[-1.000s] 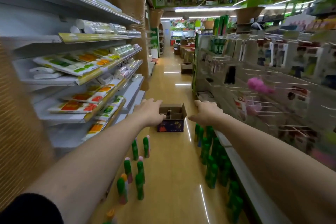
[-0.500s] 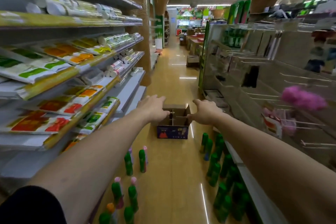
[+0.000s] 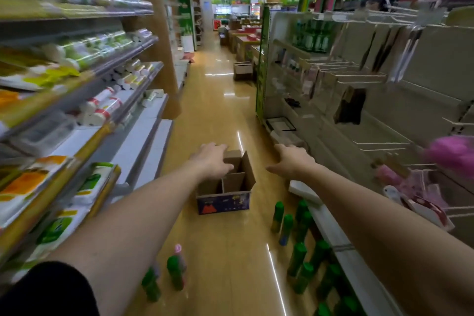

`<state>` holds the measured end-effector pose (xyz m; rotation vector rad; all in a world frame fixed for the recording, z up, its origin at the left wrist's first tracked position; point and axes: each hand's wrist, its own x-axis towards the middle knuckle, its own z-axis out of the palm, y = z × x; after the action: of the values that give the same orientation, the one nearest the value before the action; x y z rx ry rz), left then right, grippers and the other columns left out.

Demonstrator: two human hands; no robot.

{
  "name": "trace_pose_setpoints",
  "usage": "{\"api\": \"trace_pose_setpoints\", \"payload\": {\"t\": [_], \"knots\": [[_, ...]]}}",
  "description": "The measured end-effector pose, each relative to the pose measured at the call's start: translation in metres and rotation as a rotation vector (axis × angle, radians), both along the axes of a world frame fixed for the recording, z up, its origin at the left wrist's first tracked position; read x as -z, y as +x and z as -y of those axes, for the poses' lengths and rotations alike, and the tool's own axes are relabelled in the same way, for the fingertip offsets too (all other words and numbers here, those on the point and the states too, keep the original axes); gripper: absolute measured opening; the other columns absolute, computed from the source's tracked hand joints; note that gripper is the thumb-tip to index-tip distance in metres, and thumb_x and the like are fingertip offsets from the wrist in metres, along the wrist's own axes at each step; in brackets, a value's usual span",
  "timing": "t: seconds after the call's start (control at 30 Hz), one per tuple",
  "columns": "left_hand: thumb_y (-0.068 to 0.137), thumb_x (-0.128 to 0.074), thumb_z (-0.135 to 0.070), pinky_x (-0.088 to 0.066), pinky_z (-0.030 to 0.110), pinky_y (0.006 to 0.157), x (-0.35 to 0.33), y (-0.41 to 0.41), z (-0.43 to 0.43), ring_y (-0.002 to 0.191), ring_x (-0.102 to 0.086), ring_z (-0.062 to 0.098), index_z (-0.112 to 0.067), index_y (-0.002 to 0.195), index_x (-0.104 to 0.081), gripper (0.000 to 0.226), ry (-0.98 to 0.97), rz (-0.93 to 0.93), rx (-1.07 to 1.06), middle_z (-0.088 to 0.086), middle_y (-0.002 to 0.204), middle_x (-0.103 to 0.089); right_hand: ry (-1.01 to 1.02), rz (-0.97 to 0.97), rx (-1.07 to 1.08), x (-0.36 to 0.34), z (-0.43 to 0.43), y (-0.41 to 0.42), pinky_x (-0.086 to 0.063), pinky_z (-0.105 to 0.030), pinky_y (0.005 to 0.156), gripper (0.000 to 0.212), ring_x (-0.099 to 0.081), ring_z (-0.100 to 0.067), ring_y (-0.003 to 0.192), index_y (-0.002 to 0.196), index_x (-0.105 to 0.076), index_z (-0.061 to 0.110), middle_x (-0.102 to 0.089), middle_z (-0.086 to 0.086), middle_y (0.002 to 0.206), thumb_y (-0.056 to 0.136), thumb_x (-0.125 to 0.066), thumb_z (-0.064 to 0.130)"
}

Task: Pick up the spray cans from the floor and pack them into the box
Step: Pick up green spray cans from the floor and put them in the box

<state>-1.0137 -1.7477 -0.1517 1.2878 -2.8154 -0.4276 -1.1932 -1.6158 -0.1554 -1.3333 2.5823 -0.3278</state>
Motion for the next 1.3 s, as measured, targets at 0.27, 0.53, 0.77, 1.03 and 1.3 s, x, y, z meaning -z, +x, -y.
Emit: {"api": "trace_pose_setpoints", "payload": {"t": [0.27,0.53,0.77,1.03,1.3], "knots": [[0.095,-0.061,-0.046,-0.036,0.052,0.114,0.033,-0.166,0.123,0.147,-0.028,0.033,-0.029,0.157,-0.028,0.072,0.058,-0.003,0.087,0.007,0.164,-0.023,-0.050,0.062,0.013,0.046,0.127,-0.156,-0.051,-0.049,0.102,0.077,-0.050,-0.031,0.132,0.153,-0.036,0.023,-0.050,-0.008,0.145,0.090,-0.068,0.052],[0.094,-0.061,-0.049,-0.040,0.046,0.113,0.054,-0.343,0.218,0.142,-0.037,0.032,-0.024,0.157,-0.030,0.073,0.068,0.081,0.215,0.009,0.160,-0.032,-0.044,0.147,0.070,0.077,0.205,-0.309,-0.055,-0.044,0.093,0.073,-0.060,-0.024,0.113,0.150,-0.038,0.023,-0.057,-0.007,0.132,0.089,-0.067,0.052],[0.097,-0.059,-0.047,-0.034,0.046,0.116,0.111,-0.467,0.268,0.147,-0.027,0.032,-0.027,0.158,-0.024,0.074,0.008,0.221,0.445,0.008,0.164,-0.023,0.010,0.253,0.256,0.129,0.234,-0.405,-0.055,-0.040,0.089,0.065,-0.060,-0.021,0.105,0.144,-0.047,0.022,-0.060,-0.004,0.117,0.089,-0.067,0.051],[0.093,-0.061,-0.048,-0.042,0.042,0.105,0.215,-0.614,0.324,0.137,-0.041,0.031,-0.025,0.150,-0.039,0.065,0.021,0.261,0.736,0.010,0.153,-0.041,0.049,0.384,0.642,0.218,0.250,-0.480,-0.051,-0.045,0.096,0.068,-0.056,-0.028,0.118,0.147,-0.043,0.021,-0.056,-0.009,0.136,0.090,-0.066,0.051],[0.089,-0.063,-0.049,-0.046,0.038,0.097,0.335,-0.677,0.330,0.127,-0.050,0.033,-0.022,0.150,-0.039,0.071,0.232,0.404,1.087,0.010,0.144,-0.048,0.112,0.575,1.090,0.322,0.252,-0.473,-0.048,-0.040,0.099,0.069,-0.050,-0.034,0.126,0.145,-0.044,0.020,-0.054,-0.013,0.138,0.089,-0.064,0.054]]}}
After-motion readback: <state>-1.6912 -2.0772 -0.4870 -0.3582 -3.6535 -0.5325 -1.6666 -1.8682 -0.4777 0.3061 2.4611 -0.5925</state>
